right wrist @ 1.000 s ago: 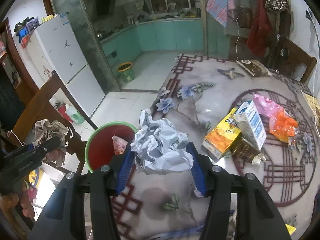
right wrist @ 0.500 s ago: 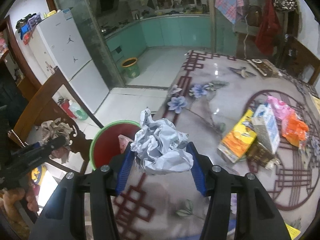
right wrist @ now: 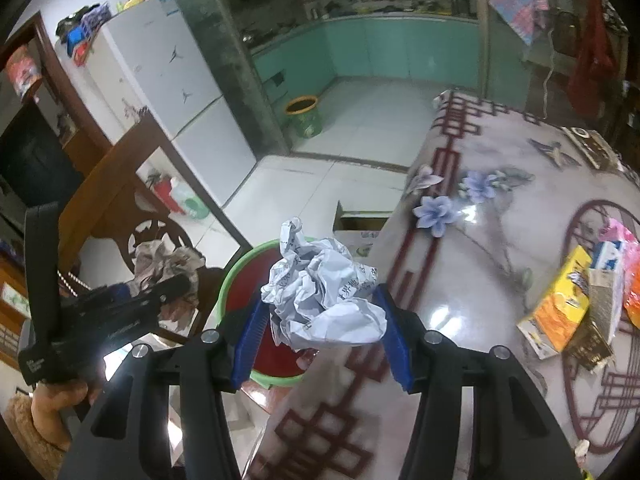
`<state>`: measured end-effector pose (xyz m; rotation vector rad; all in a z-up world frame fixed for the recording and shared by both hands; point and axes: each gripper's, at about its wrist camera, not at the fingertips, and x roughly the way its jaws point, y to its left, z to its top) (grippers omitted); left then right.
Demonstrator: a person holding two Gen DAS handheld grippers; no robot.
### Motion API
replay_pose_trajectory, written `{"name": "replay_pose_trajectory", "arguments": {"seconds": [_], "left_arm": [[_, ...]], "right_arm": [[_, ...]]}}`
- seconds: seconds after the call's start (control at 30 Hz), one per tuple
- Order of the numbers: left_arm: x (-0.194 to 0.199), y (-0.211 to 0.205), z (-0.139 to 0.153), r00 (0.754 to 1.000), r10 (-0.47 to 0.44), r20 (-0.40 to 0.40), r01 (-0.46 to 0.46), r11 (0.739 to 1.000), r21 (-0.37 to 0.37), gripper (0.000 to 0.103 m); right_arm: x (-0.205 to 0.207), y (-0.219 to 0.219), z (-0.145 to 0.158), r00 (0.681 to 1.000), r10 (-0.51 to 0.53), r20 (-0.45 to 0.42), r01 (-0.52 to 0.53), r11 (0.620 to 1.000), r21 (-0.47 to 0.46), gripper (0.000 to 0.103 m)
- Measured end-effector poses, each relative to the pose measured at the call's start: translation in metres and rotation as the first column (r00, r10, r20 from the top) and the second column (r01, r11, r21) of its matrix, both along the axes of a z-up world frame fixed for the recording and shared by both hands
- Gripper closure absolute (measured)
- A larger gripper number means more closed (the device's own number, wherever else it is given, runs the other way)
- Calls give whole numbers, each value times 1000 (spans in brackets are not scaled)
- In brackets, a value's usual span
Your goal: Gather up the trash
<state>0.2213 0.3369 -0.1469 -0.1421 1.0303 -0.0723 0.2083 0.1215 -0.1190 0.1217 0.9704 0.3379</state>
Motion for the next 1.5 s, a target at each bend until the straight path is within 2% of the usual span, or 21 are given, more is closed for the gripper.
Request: {"name": "replay_pose_trajectory", "arguments": {"seconds": [0.17,0.23,0.3,0.37,0.4,0.8,1.23,1.5], "left_arm": [[15,-3,-8,1000,-15,-20,15,1000,-19,52],[18,-5,-10,1000,-19,-23,19,1000,-18,52],[21,-4,-11,1000,-9,-26,8,1000,-14,46],[24,0,-14,999,17,-32,-18,1000,-24,31],[25,1,-15,999,24,-34,-25,999,-28,28],[13,1,-4,999,29,-17,-29,999,-30,28],[-28,-39,28,998,-32,51,32,999,-1,28],[-58,-77,36,997,-34,64,34,999,9,28]], "right_arm": [[10,11,-6,1000,25,-12,-25,1000,5,51],[13,15,-7,999,35,-10,-35,999,9,46],[17,17,-7,999,39,-3,-39,999,22,42],[20,20,-7,999,42,-3,-42,999,26,28],[21,20,-6,999,36,4,-36,999,29,25],[13,5,6,1000,11,26,-12,999,42,26],[-38,-64,20,990,-128,60,124,990,62,26],[-69,-105,22,986,-152,69,146,986,79,26]]}}
